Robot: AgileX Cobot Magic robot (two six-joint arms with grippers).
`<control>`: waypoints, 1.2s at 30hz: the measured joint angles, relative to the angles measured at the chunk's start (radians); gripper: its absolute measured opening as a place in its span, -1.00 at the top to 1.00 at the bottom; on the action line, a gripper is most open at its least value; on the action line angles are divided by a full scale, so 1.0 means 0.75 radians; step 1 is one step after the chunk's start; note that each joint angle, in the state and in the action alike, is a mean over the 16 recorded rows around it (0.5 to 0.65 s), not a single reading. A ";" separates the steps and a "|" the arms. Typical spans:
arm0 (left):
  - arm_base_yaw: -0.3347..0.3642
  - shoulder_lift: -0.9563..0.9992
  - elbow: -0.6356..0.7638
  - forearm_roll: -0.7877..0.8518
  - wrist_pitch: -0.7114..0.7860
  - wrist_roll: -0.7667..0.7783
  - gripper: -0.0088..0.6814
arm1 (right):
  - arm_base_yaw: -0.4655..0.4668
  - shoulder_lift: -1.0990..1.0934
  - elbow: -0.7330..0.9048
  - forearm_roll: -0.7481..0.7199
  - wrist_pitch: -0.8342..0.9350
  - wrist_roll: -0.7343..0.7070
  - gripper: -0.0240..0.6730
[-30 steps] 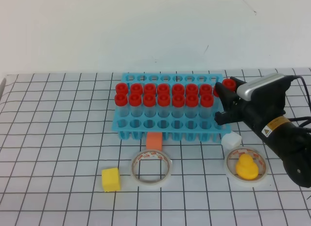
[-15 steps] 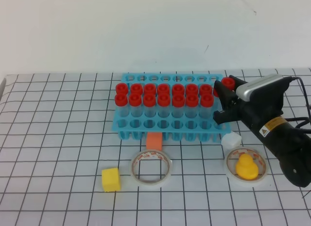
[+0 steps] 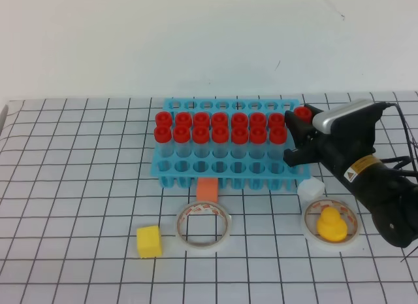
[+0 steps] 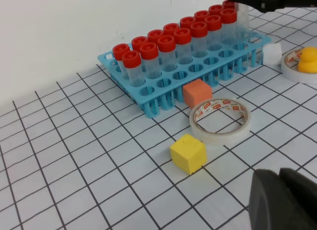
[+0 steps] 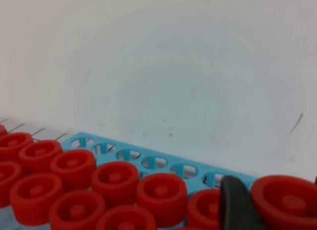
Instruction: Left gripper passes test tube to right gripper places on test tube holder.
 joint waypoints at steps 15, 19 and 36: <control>0.000 0.000 0.000 0.000 0.000 0.000 0.98 | 0.000 0.006 -0.002 0.003 0.020 0.006 0.09; 0.000 0.000 0.000 0.000 0.000 0.000 0.98 | 0.000 0.006 -0.002 0.014 0.021 0.011 0.01; 0.000 0.000 0.000 0.000 0.000 0.000 0.98 | 0.000 -0.215 0.146 -0.075 0.033 0.107 0.06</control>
